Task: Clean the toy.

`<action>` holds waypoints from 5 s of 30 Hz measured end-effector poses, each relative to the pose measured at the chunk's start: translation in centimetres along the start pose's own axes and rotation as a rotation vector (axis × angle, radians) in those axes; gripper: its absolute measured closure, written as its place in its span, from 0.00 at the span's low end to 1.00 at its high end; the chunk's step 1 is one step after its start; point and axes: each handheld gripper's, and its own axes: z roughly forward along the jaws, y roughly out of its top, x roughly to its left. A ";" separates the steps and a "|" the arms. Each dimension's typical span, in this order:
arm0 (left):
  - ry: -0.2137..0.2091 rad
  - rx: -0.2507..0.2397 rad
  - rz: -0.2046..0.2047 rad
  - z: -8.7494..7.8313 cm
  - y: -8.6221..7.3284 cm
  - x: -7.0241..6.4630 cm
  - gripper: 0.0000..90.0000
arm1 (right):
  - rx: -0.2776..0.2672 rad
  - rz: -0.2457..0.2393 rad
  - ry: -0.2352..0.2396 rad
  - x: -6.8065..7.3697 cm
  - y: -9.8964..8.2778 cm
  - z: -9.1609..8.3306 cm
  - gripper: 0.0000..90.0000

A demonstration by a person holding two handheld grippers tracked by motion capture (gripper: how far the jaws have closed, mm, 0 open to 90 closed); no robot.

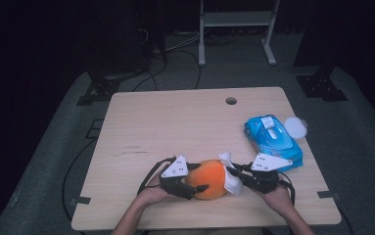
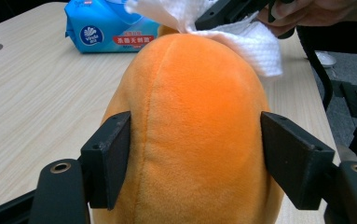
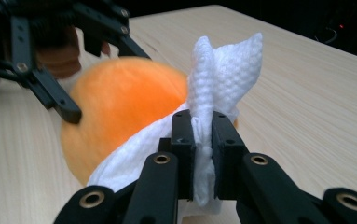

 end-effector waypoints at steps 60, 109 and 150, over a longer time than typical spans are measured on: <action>0.086 0.014 -0.075 2.1 1.5 -2.0 0.15 | 0.004 -0.016 0.081 -0.1 1.5 -1.1 0.89; 0.151 -0.048 -0.049 0.4 3.3 -2.1 0.33 | -0.031 -0.014 0.067 1.1 2.5 -0.4 0.89; 0.101 -0.055 -0.099 -0.1 3.0 -1.2 0.38 | -0.102 0.039 0.055 1.0 1.8 -0.4 0.90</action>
